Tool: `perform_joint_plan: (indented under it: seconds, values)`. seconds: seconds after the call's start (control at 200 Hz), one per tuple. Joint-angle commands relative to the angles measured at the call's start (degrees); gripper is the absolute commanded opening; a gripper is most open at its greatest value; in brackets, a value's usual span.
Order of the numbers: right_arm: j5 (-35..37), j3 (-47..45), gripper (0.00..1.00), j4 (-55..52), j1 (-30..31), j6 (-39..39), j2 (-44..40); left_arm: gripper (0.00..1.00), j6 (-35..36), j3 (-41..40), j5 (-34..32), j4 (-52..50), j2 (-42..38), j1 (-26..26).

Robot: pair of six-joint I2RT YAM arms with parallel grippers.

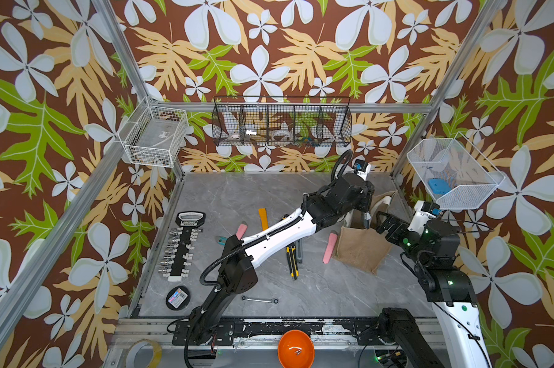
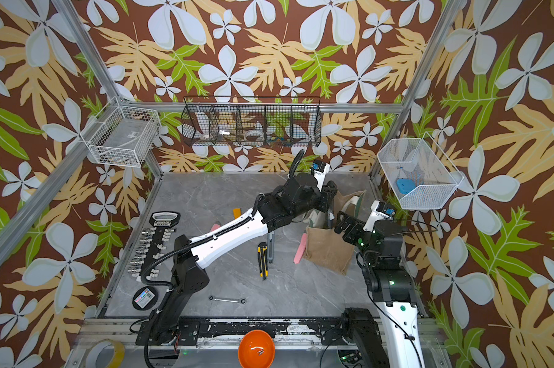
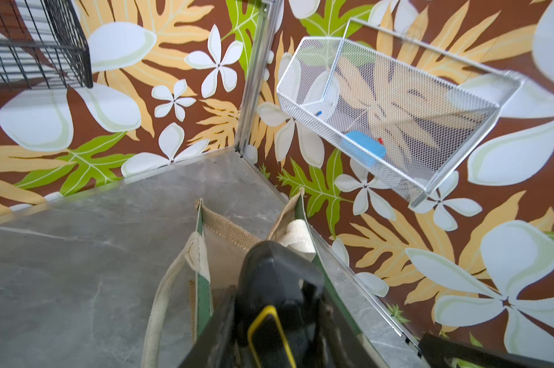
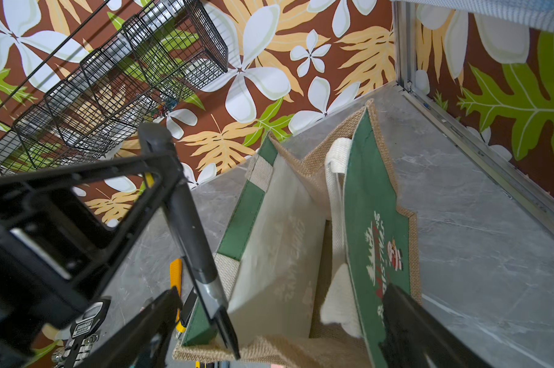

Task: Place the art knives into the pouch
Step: Place the utility knife in the pouch.

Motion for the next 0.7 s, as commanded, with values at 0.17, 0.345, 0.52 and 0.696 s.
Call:
perform_joint_plan:
  seconds: [0.17, 0.345, 0.52, 0.696]
  values:
    - [0.90, 0.19, 0.98, -0.99, 0.08, -0.13, 0.06, 0.18, 4.58, 0.67, -4.31, 4.88, 0.81, -0.09]
    - [0.85, 0.29, 0.98, -1.04, 0.04, -0.13, 0.21, 0.18, 6.50, 1.21, -5.99, 4.74, 4.78, -0.10]
    - [0.52, 0.02, 0.98, -0.95, 0.04, 0.08, 0.80, 0.26, 6.06, -0.05, -5.60, 3.63, 5.75, -0.09]
    - [0.93, -0.22, 0.99, -0.85, 0.05, 0.44, 1.56, 0.66, 6.81, -1.56, -8.62, 0.37, 3.92, -0.08]
